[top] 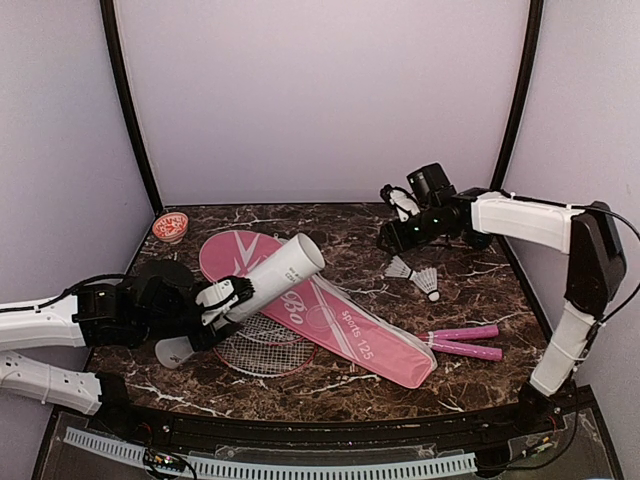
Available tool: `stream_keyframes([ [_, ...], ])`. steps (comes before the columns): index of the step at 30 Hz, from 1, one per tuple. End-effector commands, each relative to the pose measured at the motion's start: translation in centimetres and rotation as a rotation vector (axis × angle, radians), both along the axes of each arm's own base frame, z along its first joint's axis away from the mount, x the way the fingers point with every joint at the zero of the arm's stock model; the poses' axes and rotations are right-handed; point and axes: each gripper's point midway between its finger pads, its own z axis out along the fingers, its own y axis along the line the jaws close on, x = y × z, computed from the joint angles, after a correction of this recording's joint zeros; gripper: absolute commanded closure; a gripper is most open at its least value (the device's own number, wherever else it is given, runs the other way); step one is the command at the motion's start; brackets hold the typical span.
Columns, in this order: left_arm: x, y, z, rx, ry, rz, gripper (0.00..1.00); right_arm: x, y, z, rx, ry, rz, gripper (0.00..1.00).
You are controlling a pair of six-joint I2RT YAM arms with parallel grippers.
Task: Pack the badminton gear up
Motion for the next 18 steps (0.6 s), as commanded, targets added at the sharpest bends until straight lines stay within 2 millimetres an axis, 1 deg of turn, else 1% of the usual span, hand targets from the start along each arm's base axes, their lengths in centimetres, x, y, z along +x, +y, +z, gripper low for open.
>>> stream_keyframes([
  [1, 0.1, -0.6, 0.3, -0.031, -0.013, -0.013, 0.59, 3.9, -4.2, -1.1, -0.133, -0.040, -0.198, 0.31],
  [4, 0.0, -0.7, 0.2, -0.037, -0.008, -0.017, 0.59, 6.7, -6.9, -1.0, -0.093, -0.060, -0.326, 0.31],
  [6, 0.0, -0.7, 0.3, -0.040, -0.009, -0.017, 0.59, 8.4, -8.2, -1.3, -0.005, -0.046, -0.380, 0.32],
  [7, 0.0, -0.7, 0.3, -0.041, -0.010, -0.017, 0.60, 9.3, -8.6, -1.1, 0.052, -0.053, -0.396, 0.32],
  [10, 0.0, -0.7, 0.5, -0.048, -0.012, -0.019, 0.59, 10.9, -9.6, -2.0, 0.153, -0.038, -0.435, 0.32],
  [14, 0.1, -0.7, 0.5, -0.046, -0.016, -0.018, 0.59, 13.1, -10.8, -3.1, 0.236, -0.024, -0.483, 0.32],
  [18, 0.1, -0.8, 0.6, -0.049, -0.017, -0.018, 0.59, 15.1, -11.6, -4.6, 0.254, -0.007, -0.526, 0.33],
])
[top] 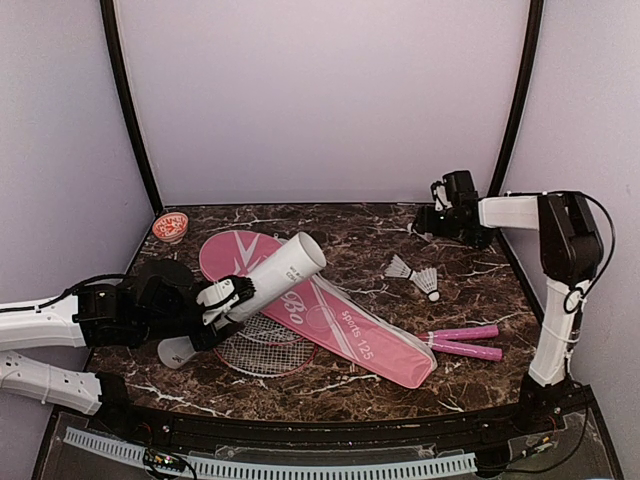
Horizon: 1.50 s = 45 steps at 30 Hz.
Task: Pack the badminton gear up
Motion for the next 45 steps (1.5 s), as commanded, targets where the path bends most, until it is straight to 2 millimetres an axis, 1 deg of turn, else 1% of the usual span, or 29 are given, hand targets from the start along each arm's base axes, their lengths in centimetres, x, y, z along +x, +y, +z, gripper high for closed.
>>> stream_keyframes([
  [1, 0.1, -0.3, 0.4, -0.031, -0.018, -0.004, 0.59, 3.0, 0.6, 0.3, 0.094, -0.045, -0.031, 0.33],
  [3, 0.1, -0.3, 0.5, -0.034, -0.021, -0.002, 0.59, 3.7, 0.3, -0.7, 0.088, -0.037, -0.051, 0.33],
  [6, 0.1, -0.3, 0.4, -0.031, -0.020, -0.007, 0.60, 4.4, 0.0, -1.5, 0.091, -0.035, -0.068, 0.36],
  [12, 0.1, -0.5, 0.1, -0.027, -0.017, -0.011, 0.60, 5.9, -0.4, -2.3, 0.071, -0.042, -0.086, 0.42],
  [14, 0.1, -0.5, 0.1, -0.027, -0.016, -0.013, 0.60, 6.4, -0.6, -2.5, 0.062, -0.046, -0.091, 0.45],
  [15, 0.1, -0.5, 0.0, -0.025, -0.015, -0.013, 0.60, 6.6, -0.7, -2.6, 0.058, -0.048, -0.093, 0.48],
  [18, 0.1, -0.5, 0.0, -0.025, -0.015, -0.016, 0.60, 7.3, -0.9, -2.7, 0.034, -0.058, -0.095, 0.65],
  [20, 0.0, -0.6, -0.1, -0.031, -0.014, -0.025, 0.60, 7.5, -0.9, -2.3, 0.023, -0.069, -0.086, 0.83],
  [22, -0.2, -0.7, -0.1, -0.033, -0.016, -0.040, 0.60, 7.2, -0.7, -1.1, 0.025, -0.086, -0.063, 0.95],
  [23, -0.2, -0.8, -0.1, -0.034, -0.020, -0.045, 0.60, 7.0, -0.4, 0.0, 0.035, -0.106, -0.043, 0.99],
  [24, -0.3, -0.8, -0.1, -0.033, -0.022, -0.050, 0.60, 6.6, -0.2, 0.9, 0.042, -0.120, -0.027, 1.00],
  [25, -0.3, -0.8, -0.1, -0.030, -0.024, -0.053, 0.60, 6.2, 0.0, 2.4, 0.053, -0.143, -0.013, 1.00],
  [27, -0.2, -0.9, -0.1, -0.028, -0.025, -0.058, 0.61, 4.9, 0.7, 5.1, 0.075, -0.182, 0.027, 1.00],
  [28, -0.2, -1.0, -0.1, -0.027, -0.026, -0.063, 0.61, 4.1, 1.1, 6.7, 0.086, -0.208, 0.049, 1.00],
  [31, -0.2, -1.4, 0.0, -0.022, -0.027, -0.073, 0.61, 1.5, 2.6, 10.9, 0.112, -0.258, 0.136, 1.00],
  [35, -0.2, -1.8, -0.2, -0.011, -0.024, -0.095, 0.61, -3.2, 5.1, 16.2, 0.145, -0.314, 0.266, 1.00],
  [39, -0.3, -2.1, -0.1, -0.008, -0.024, -0.110, 0.62, -9.4, 8.4, 20.4, 0.134, -0.356, 0.438, 1.00],
  [41, -0.3, -2.2, -0.1, -0.012, -0.024, -0.113, 0.62, -12.8, 10.2, 21.9, 0.160, -0.373, 0.539, 1.00],
  [42, -0.3, -2.3, 0.0, -0.017, -0.027, -0.116, 0.62, -15.1, 11.3, 22.9, 0.180, -0.387, 0.598, 1.00],
  [43, -0.3, -2.3, -0.1, -0.017, -0.026, -0.120, 0.62, -16.9, 12.0, 23.6, 0.194, -0.394, 0.642, 1.00],
  [45, -0.5, -2.3, -0.1, -0.016, -0.022, -0.124, 0.62, -20.4, 13.2, 24.3, 0.197, -0.390, 0.726, 1.00],
])
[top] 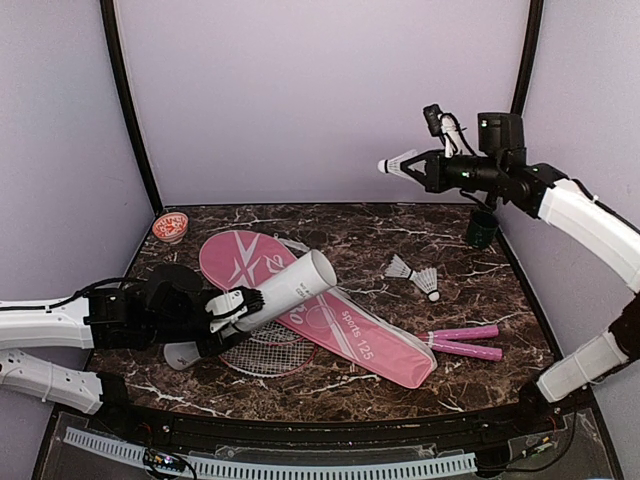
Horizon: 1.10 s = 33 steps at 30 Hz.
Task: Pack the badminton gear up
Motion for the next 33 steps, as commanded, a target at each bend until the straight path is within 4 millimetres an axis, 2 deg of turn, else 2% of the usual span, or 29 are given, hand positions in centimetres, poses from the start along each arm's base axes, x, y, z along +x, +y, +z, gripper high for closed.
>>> stream_keyframes([
  [1, 0.1, -1.0, 1.8, -0.054, -0.033, -0.028, 0.62, -7.9, 2.8, -0.7, -0.064, 0.034, 0.227, 1.00],
  [4, 0.0, -1.0, 2.0, -0.058, -0.035, -0.035, 0.62, -12.5, 3.6, -0.7, -0.104, 0.043, 0.319, 1.00],
  [7, -0.1, -1.0, 1.9, -0.056, -0.032, -0.039, 0.62, -16.2, 3.8, -0.7, -0.130, 0.057, 0.391, 1.00],
  [12, -0.3, -1.4, 1.7, -0.054, -0.016, -0.058, 0.62, -19.8, 4.7, -1.5, -0.170, 0.100, 0.481, 1.00],
  [16, -0.2, -1.8, 1.9, -0.050, -0.017, -0.062, 0.62, -22.1, 6.6, -2.4, -0.223, 0.102, 0.548, 1.00],
  [21, -0.1, -2.2, 2.1, -0.061, -0.016, -0.068, 0.62, -23.0, 8.6, -4.1, -0.267, 0.109, 0.591, 1.00],
  [26, -0.3, -2.4, 1.7, -0.046, -0.011, -0.072, 0.62, -22.8, 10.3, -4.2, -0.248, 0.087, 0.599, 1.00],
  [30, -0.4, -2.5, 1.6, -0.044, -0.010, -0.077, 0.62, -21.9, 10.6, -3.6, -0.246, 0.055, 0.562, 1.00],
  [33, -0.4, -2.5, 2.0, -0.061, -0.020, -0.077, 0.62, -22.3, 11.0, -3.7, -0.233, 0.065, 0.594, 1.00],
])
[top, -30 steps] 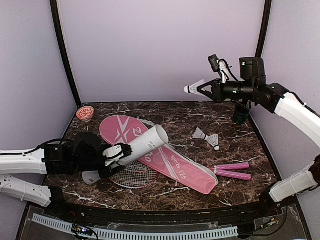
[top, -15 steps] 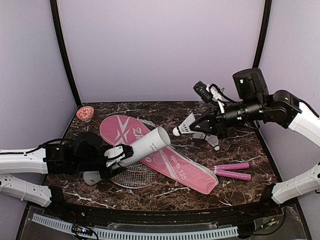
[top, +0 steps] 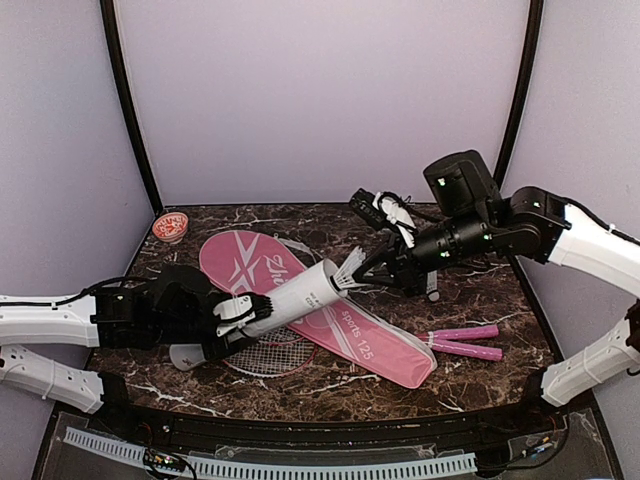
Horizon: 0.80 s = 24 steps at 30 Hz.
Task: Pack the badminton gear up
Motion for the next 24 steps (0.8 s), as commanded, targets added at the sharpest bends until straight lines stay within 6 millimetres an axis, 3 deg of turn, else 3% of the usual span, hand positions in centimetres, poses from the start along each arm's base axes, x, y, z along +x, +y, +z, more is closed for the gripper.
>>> stream_keyframes([
  [1, 0.3, -1.0, 2.6, -0.080, -0.048, -0.015, 0.62, 0.0, 1.3, 2.0, 0.078, -0.030, 0.027, 1.00],
  [9, 0.2, -1.2, 3.6, -0.123, -0.061, -0.023, 0.62, -2.0, 3.4, 2.1, 0.171, 0.076, 0.146, 0.98],
  [11, 0.1, -1.2, 3.6, -0.121, -0.060, -0.024, 0.62, -2.4, 3.8, 1.8, 0.172, 0.106, 0.174, 0.86],
  [14, 0.0, -1.2, 3.8, -0.128, -0.062, -0.028, 0.62, -2.8, 4.0, 1.6, 0.172, 0.125, 0.197, 0.57],
  [16, 0.0, -1.3, 3.9, -0.132, -0.063, -0.030, 0.62, -3.0, 3.9, 1.6, 0.172, 0.126, 0.210, 0.45],
  [20, 0.0, -1.3, 3.8, -0.131, -0.061, -0.034, 0.62, -3.1, 4.0, 0.8, 0.141, 0.131, 0.219, 0.31],
  [24, 0.1, -1.5, 3.8, -0.130, -0.061, -0.037, 0.61, -3.2, 4.5, -0.4, 0.086, 0.117, 0.225, 0.24],
])
